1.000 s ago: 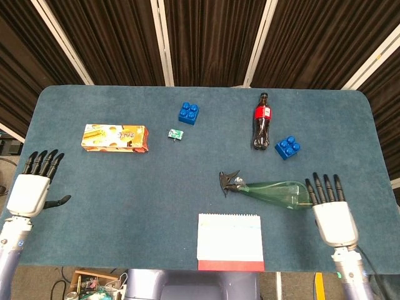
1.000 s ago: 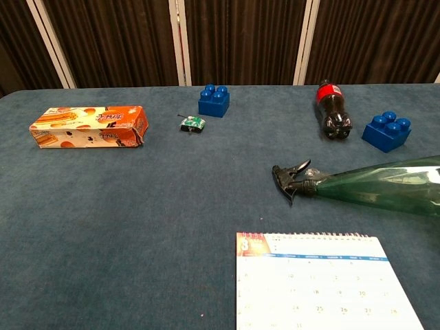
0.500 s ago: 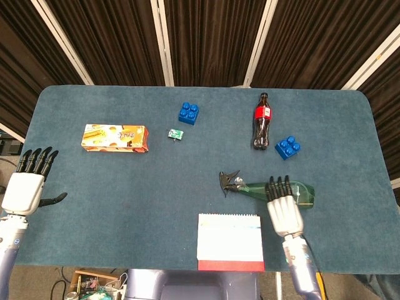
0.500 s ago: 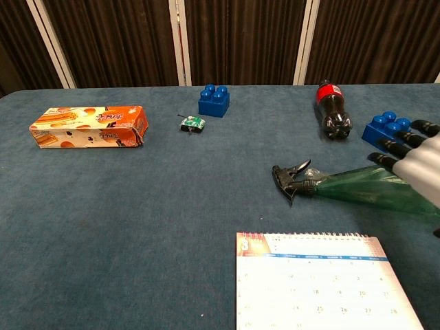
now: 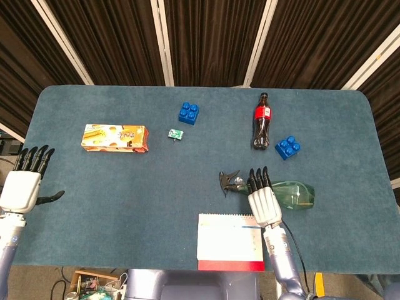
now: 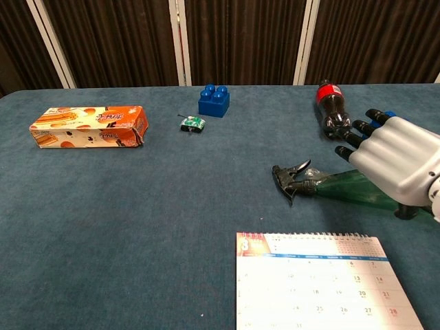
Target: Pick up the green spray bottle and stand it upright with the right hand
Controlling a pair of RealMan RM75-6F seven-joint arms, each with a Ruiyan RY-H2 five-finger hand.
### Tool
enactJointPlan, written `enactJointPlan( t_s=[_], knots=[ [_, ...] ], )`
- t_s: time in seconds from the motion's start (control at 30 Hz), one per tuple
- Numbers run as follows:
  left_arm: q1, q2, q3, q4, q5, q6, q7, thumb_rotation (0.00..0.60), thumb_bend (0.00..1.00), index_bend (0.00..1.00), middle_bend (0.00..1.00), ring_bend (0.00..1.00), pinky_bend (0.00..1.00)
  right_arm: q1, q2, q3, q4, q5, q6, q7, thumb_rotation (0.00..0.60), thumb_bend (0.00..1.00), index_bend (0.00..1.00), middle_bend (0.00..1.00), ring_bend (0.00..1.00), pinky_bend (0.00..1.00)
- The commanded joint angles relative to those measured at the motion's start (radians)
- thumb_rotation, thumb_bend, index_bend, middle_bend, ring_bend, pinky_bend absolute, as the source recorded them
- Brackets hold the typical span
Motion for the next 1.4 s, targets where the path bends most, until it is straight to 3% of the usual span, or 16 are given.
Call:
enactJointPlan(
  t_s=[0.03, 0.63, 0.87, 0.97, 1.1, 1.3, 1.4],
  knots=[
    [-0.003, -0.003, -0.006, 0.006, -0.020, -0.015, 0.002, 0.600, 0.00, 0.00, 0.02, 0.00, 0.04, 0.020, 0.011, -0.003, 0.013, 0.013, -0.012, 0.005, 0.600, 0.14, 0.14, 0.00, 0.00, 0.00],
    [-0.038, -0.040, -0.021, 0.037, -0.098, -0.096, 0.065, 0.600, 0.00, 0.00, 0.02, 0.00, 0.04, 0.131, 0.038, 0.026, 0.130, 0.155, -0.129, 0.134, 0.600, 0.14, 0.18, 0.00, 0.00, 0.00],
    [-0.047, -0.044, -0.022, 0.048, -0.108, -0.110, 0.063, 0.600, 0.00, 0.00, 0.02, 0.00, 0.04, 0.174, 0.010, 0.016, 0.211, 0.207, -0.161, 0.171, 0.600, 0.15, 0.27, 0.00, 0.00, 0.00],
    [-0.051, -0.046, -0.022, 0.053, -0.111, -0.118, 0.062, 0.600, 0.00, 0.00, 0.02, 0.00, 0.04, 0.184, 0.004, 0.009, 0.231, 0.211, -0.165, 0.181, 0.600, 0.19, 0.38, 0.00, 0.00, 0.00],
    [-0.057, -0.048, -0.020, 0.057, -0.113, -0.129, 0.058, 0.600, 0.00, 0.00, 0.02, 0.00, 0.04, 0.198, -0.006, -0.002, 0.267, 0.202, -0.171, 0.214, 0.600, 0.28, 0.60, 0.01, 0.00, 0.00],
    [-0.061, -0.049, -0.019, 0.061, -0.114, -0.132, 0.051, 0.600, 0.00, 0.00, 0.02, 0.00, 0.04, 0.207, -0.012, -0.023, 0.300, 0.122, -0.140, 0.290, 0.600, 0.37, 0.89, 0.16, 0.00, 0.03],
    [-0.060, -0.049, -0.017, 0.060, -0.112, -0.131, 0.049, 0.600, 0.00, 0.00, 0.02, 0.00, 0.04, 0.207, -0.009, -0.033, 0.306, 0.054, -0.117, 0.353, 0.600, 0.40, 0.95, 0.20, 0.00, 0.08]
  ],
)
